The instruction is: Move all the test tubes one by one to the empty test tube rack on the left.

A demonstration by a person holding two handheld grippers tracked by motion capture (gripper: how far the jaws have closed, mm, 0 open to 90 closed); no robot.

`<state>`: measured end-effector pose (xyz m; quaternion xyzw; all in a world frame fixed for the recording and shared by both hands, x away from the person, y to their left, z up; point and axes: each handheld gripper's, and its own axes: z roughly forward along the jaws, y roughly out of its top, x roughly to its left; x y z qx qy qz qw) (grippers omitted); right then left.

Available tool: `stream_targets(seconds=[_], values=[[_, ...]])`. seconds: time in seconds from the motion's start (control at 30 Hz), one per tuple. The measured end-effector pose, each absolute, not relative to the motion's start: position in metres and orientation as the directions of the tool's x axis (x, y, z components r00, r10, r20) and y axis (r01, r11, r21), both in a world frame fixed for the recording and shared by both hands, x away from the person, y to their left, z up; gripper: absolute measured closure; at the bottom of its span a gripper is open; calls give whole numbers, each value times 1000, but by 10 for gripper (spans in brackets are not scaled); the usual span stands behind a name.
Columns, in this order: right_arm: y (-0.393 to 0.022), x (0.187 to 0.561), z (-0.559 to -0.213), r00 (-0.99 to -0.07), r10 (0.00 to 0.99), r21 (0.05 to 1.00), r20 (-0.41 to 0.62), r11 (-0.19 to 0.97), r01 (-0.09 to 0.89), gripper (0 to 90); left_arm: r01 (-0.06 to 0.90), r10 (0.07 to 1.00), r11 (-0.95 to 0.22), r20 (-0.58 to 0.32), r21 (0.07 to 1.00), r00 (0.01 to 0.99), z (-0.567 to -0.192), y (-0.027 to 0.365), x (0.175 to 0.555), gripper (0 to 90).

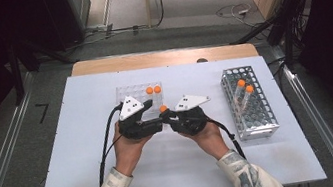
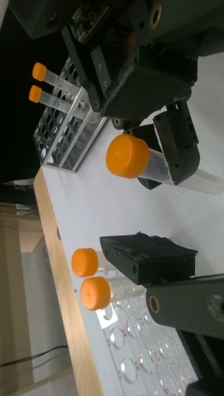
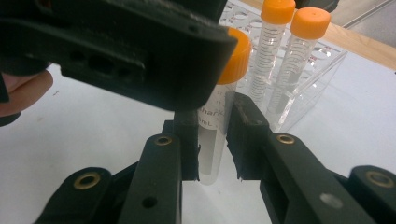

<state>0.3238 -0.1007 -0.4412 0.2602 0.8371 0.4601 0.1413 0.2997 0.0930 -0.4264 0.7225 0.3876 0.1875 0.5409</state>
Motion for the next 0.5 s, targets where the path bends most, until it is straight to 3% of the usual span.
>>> stream_targets(seconds=[0.27,0.5], values=[[-99,324,-441,-829,560,844,3,443,302,722,345,759,-121,-138,931,637,-428,91,298,377],[-97,324,-442,-831,557,845,4,442,301,722,342,763,-127,-128,931,634,-428,88,296,517]])
